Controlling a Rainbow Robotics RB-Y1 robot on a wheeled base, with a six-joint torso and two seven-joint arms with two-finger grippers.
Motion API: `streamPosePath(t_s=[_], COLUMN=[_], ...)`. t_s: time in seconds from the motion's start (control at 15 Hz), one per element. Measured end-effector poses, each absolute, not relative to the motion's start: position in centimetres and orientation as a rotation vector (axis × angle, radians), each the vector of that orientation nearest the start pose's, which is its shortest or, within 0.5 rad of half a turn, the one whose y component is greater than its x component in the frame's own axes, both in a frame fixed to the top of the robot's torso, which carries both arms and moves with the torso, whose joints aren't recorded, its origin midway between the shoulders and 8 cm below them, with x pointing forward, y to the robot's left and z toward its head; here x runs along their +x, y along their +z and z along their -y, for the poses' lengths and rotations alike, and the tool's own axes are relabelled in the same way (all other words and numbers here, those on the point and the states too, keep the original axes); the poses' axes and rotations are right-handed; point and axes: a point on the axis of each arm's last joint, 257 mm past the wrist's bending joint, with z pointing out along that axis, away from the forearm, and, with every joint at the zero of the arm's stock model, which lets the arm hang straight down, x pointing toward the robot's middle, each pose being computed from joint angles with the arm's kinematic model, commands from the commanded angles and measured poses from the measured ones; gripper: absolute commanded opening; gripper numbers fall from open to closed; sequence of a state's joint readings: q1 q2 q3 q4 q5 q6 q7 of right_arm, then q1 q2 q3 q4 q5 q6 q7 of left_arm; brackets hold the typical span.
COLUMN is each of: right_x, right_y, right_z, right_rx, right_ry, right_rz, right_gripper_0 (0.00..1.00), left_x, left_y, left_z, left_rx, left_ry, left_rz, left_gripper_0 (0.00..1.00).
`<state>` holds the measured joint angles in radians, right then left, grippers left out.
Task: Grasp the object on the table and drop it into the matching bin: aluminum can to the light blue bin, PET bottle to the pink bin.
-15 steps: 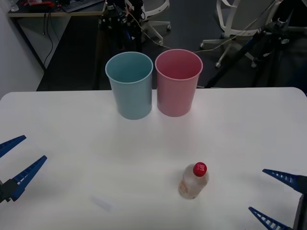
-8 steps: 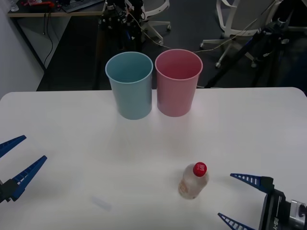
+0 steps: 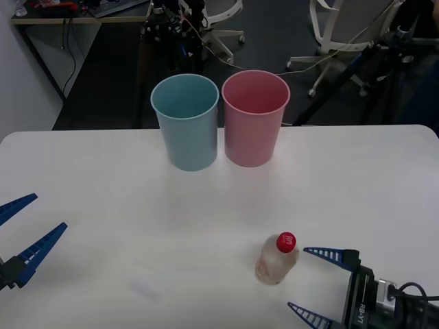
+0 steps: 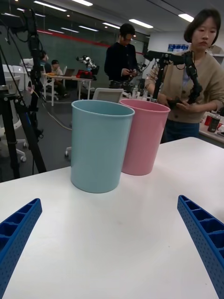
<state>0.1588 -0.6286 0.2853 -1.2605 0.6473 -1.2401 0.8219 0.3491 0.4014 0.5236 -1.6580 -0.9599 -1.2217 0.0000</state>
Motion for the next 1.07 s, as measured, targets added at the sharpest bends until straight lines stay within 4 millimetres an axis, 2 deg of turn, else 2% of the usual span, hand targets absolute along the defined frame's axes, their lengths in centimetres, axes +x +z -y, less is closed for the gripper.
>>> streamPosePath(t_s=[0.33,0.6,1.07], right_x=[31.5,32.3,33.6], right_y=[-30.5,-30.0,-29.4], right_z=[14.9,13.1,11.3], right_rx=[-0.982,-0.967,-0.943], right_ry=[0.722,0.746,0.758], right_rz=[-1.250,-1.232,-1.223], right_gripper_0=[1.00,1.00,1.00], left_x=[34.2,34.2,34.2], left_y=[-16.9,-16.9,-16.9], left_z=[-33.0,-33.0,-33.0], left_rx=[0.465,0.465,0.465], left_ry=[-0.567,-0.567,-0.567], left_rz=[-1.441,-1.441,-1.441], left_gripper_0=[1.00,1.00,1.00])
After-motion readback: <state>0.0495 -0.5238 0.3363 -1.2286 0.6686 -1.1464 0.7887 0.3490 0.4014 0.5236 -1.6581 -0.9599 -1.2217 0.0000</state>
